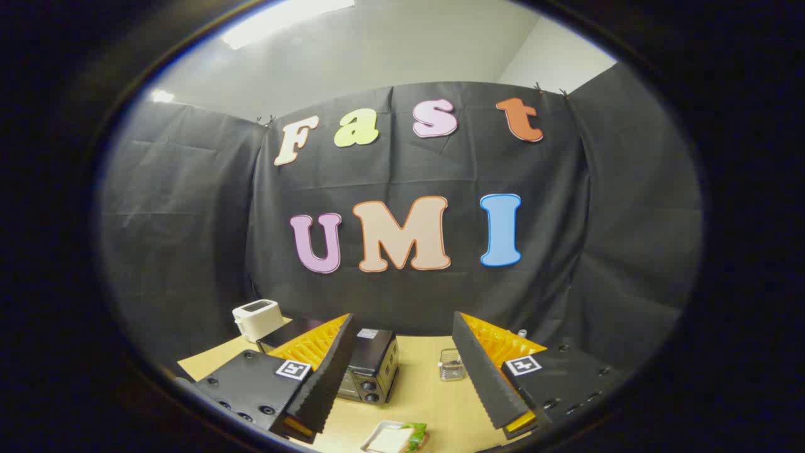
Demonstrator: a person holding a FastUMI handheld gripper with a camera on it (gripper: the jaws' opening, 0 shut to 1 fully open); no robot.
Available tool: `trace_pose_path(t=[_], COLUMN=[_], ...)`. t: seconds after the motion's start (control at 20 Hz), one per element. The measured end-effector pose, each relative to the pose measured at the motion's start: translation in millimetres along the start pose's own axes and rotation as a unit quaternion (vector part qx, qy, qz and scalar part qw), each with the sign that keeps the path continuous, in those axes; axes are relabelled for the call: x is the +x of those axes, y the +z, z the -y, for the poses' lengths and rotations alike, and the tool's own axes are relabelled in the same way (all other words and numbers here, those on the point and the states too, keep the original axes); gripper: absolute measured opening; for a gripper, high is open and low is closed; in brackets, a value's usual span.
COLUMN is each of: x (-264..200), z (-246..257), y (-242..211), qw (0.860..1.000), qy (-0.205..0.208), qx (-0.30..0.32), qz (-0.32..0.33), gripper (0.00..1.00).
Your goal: Open the toaster oven, put the food inside, and close the toaster oven door.
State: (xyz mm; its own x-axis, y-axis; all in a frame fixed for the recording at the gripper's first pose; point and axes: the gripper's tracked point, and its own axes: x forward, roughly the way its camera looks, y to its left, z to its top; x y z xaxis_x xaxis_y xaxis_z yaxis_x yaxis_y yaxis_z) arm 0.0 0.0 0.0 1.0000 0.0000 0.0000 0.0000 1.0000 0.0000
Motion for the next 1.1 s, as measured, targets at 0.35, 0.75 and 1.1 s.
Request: trace_pose_path(t=[0.35,0.75,1.1], x=[3.4,8.3,12.7], z=[-0.7,-12.7,-51.6], y=[3.1,6.0,-13.1], qw=[1.000,1.000,1.000], qy=[-0.003,0.000,0.019], qx=[0.003,-0.009,0.004], qz=[-0.004,-0.001,-0.003], gripper=[0.96,0.96,0.96])
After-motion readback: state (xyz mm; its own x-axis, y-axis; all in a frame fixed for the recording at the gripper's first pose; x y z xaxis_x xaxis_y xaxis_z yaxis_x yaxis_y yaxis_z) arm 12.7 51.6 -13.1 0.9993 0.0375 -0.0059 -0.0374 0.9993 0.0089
